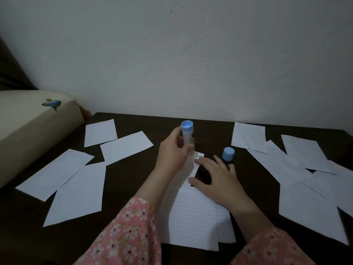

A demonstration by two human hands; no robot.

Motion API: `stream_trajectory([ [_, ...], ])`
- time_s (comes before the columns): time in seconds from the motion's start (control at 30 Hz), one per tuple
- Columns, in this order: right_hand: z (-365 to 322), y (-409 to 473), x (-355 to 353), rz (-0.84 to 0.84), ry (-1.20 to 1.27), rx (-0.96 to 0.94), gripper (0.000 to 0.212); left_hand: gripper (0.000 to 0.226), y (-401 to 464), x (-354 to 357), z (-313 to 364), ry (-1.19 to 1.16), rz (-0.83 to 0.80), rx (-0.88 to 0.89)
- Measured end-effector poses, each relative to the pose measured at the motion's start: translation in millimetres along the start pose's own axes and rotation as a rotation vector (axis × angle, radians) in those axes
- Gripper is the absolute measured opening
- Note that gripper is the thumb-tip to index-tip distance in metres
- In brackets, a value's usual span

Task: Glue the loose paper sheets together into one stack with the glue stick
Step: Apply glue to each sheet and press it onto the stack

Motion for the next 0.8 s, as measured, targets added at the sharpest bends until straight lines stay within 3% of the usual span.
stream_trajectory([
  [0.37, -1.9, -1.0, -1.0, -0.025, -0.027, -0.001, 0.058, 0.051, 7.3, 20.5, -3.4, 0.027, -0.028, -0.004],
  [0.8, -2.0, 0.0, -0.9, -0.012, -0.019, -0.02, 0.058, 0.054, 7.9, 20.6, 6.4, 0.006, 0.153, 0.082],
])
Point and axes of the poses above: each hand's wrist, its own y-axis towards the middle knuckle, its own x-axis out of the palm, z = x × y, the point moved 8 cm from there along y, towards the middle knuckle, and after that the axes turned 1 degree about -x, right-handed, at the moved point
